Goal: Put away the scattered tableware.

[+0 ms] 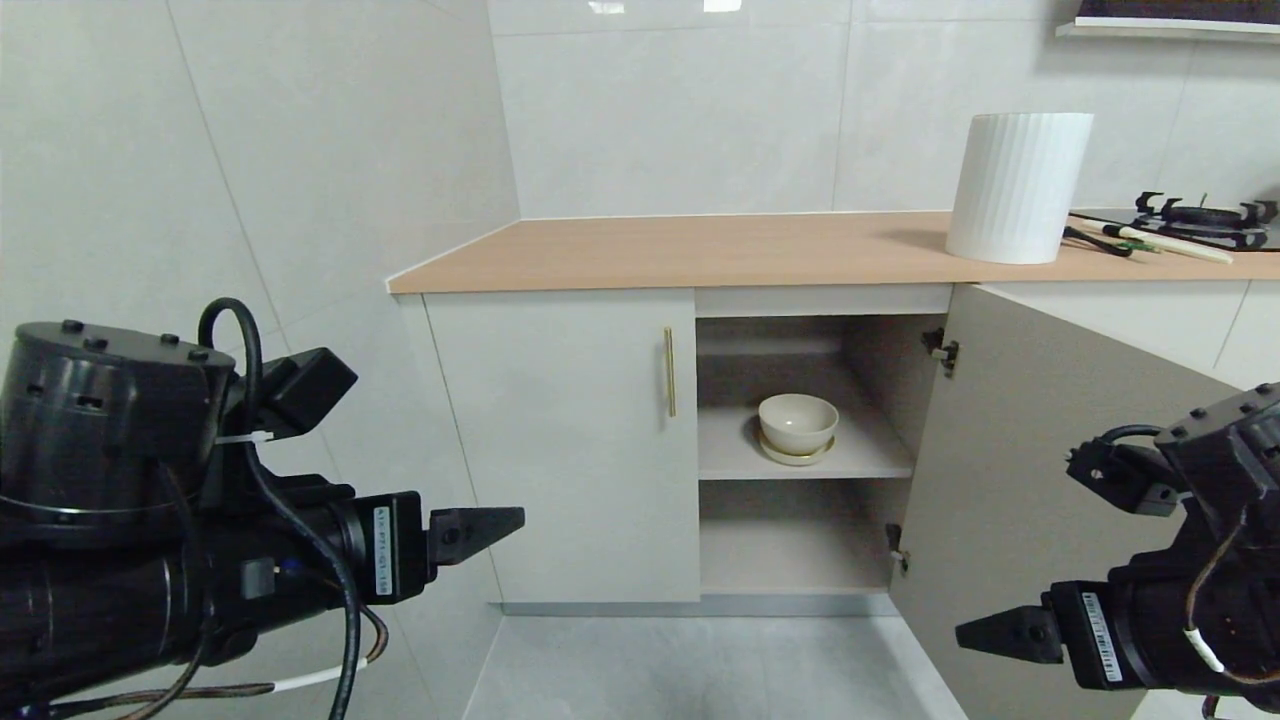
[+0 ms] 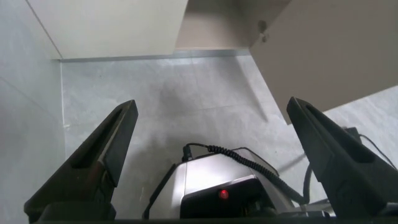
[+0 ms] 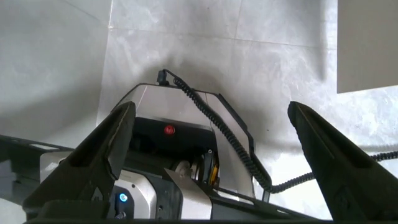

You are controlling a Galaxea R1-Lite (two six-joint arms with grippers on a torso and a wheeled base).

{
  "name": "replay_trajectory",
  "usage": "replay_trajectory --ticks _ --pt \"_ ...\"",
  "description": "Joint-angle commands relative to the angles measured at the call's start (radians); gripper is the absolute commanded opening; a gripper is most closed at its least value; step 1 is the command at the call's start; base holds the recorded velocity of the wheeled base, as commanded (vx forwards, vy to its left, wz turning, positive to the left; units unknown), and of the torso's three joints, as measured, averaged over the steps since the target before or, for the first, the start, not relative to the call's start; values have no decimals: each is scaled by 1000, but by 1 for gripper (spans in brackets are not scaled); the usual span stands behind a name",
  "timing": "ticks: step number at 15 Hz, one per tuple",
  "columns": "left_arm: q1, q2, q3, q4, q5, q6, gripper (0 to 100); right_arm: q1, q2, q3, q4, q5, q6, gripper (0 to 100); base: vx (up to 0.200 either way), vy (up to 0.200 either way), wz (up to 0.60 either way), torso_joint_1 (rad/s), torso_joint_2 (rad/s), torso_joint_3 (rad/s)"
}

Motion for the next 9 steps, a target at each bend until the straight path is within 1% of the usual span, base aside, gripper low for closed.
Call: replay_trajectory --ticks 1,5,7,9 --pt "0 3 -1 0 1 0 100 1 -29 -3 11 -1 -1 100 0 0 0 0 0 0" --pt "0 3 -1 0 1 0 100 1 -36 -3 13 -5 -1 100 0 0 0 0 0 0" --pt "0 5 -1 2 1 0 100 1 -38 -12 39 -7 -1 100 0 0 0 0 0 0" --pt "0 3 -1 3 1 0 100 1 -42 -20 77 -21 -4 100 0 -200 0 0 0 2"
